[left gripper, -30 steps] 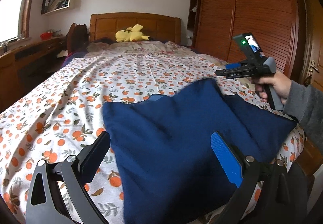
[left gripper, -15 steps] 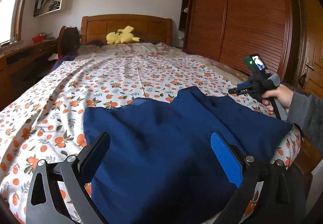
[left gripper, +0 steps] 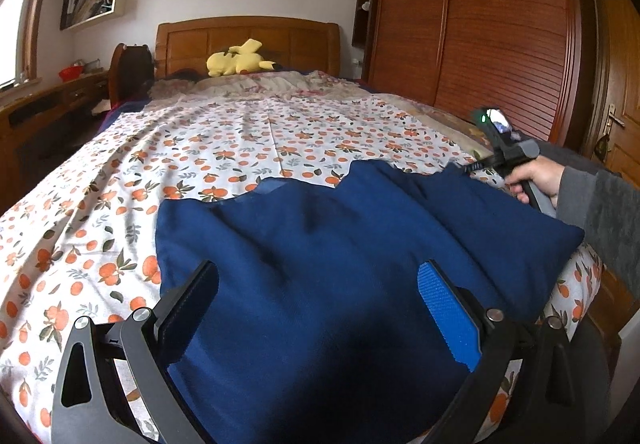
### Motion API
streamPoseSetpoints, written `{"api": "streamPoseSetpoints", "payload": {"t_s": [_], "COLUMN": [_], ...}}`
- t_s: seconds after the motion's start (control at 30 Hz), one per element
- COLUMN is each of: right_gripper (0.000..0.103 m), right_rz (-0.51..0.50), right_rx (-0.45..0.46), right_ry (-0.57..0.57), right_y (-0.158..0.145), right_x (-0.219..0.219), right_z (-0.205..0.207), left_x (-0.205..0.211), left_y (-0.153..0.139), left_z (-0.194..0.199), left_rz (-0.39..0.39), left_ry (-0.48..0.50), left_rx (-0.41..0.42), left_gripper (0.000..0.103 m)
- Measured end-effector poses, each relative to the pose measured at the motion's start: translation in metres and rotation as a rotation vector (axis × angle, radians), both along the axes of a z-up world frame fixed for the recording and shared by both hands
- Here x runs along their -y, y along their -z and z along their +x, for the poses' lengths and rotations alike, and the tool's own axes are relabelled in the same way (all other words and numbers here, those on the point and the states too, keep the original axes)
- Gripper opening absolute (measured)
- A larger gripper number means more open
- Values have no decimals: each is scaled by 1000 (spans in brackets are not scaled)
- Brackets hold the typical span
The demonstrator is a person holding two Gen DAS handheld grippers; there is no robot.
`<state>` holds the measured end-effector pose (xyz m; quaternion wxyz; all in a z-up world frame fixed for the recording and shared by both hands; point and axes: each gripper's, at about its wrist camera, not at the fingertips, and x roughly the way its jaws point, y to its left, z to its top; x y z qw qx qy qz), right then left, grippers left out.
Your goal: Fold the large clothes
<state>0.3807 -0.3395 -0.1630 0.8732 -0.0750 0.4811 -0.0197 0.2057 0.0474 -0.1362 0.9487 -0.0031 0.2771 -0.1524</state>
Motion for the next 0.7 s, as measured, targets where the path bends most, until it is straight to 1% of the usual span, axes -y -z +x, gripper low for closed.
{"api": "streamPoseSetpoints", "payload": {"t_s": [0.07,0.1,0.13,0.2,0.23,0.27,0.33,0.43,0.5,0.6,0.7], "right_gripper": [4,5,9,30,45,47,47,48,49,53,53], "right_rz": [-8,-17,-37,-73,-75,-63,-47,-41,-19,-6,27], "right_rx": [17,2,-16,-4,7,23,48,91,117,139,143], "right_ry": [26,29,8,-22,-26,-34,-56,-115,-161,-221,-281], "right_y": [-5,-5,-4,-10,-15,-23,-37,-57,-69,-76,-72], "right_x": [1,0,-4,-9,-9,-10,-15,-31,-46,-73,-97], "right_z": [-1,-2,-5,-13,-17,-24,-32,-59,-83,-115,-144], "left_x": [3,4,5,6,7,7,9,11,12,12,13], "left_y": [1,1,2,2,2,3,3,2,2,2,2], "left_z": [1,1,1,1,1,1,0,-2,-2,-3,-3], "left_rz": [5,4,5,8,10,12,15,15,16,16,17], "left_ry": [9,15,17,18,19,20,24,29,31,33,32], "left_rx": [-4,-5,-6,-8,-9,-9,-7,-4,-3,-1,0], "left_gripper": [100,100,100,100,100,100,100,100,100,100,100]}}
